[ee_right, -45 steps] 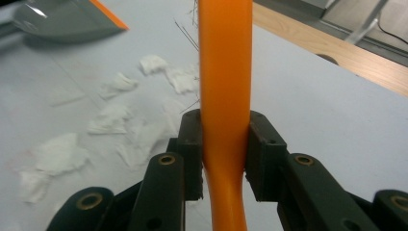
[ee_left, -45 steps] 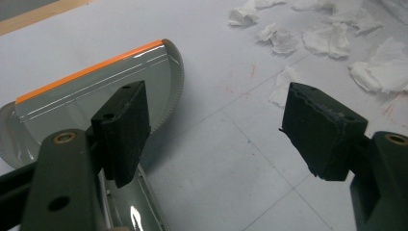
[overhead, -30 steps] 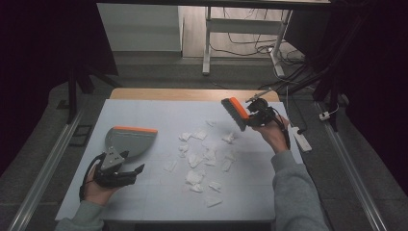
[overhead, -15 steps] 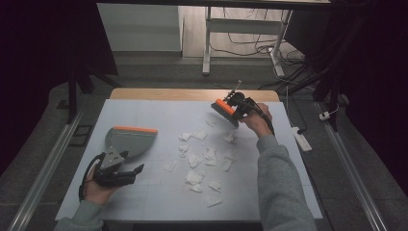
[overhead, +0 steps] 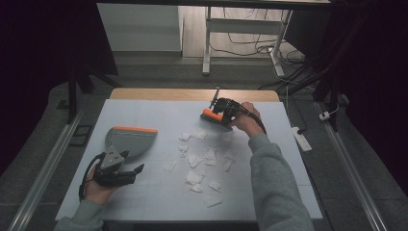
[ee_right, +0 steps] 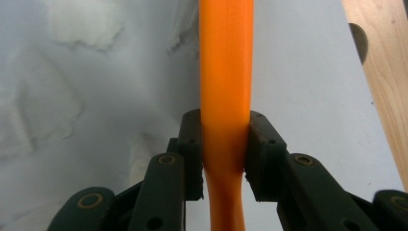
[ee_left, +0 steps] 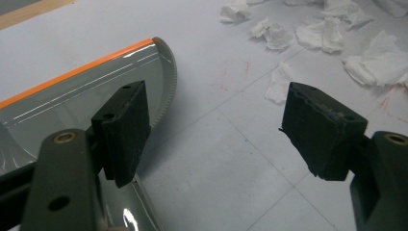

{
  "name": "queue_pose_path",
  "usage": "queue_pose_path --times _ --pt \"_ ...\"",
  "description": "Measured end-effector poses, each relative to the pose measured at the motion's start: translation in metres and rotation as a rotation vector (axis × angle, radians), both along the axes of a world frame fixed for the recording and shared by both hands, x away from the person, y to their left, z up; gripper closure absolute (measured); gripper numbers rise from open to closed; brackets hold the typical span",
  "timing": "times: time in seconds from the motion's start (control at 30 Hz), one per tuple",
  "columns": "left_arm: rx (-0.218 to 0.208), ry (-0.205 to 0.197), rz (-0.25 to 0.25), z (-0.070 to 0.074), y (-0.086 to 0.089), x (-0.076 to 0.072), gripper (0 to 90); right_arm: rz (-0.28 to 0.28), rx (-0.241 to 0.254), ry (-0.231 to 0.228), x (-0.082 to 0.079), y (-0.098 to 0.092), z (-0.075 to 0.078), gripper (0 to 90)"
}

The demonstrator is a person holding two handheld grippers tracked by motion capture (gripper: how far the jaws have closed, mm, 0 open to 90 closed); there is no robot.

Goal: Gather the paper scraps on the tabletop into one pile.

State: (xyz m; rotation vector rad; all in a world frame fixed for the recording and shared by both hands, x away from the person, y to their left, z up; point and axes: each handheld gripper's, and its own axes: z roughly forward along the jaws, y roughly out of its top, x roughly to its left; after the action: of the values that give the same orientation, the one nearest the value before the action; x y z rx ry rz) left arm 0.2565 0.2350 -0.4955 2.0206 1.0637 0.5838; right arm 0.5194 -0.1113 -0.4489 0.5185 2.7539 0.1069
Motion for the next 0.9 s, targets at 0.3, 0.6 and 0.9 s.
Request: queue_pose_path --times 0.3,0.6,0.9 --pt "0.005 0.005 -0.006 -0.001 -0.002 0.0 25.8 0.14 0.018 0.099 -0.041 -0.003 0.008 70.9" --pt "0.004 0.003 -0.002 0.0 -0.001 -0.001 25.9 0.01 0.182 -0.042 -0.05 -0.032 0.051 70.8" --pt "0.005 0.005 -0.001 -0.001 -0.001 0.0 25.9 -0.061 0.193 -0.064 -0.042 -0.04 0.038 70.8"
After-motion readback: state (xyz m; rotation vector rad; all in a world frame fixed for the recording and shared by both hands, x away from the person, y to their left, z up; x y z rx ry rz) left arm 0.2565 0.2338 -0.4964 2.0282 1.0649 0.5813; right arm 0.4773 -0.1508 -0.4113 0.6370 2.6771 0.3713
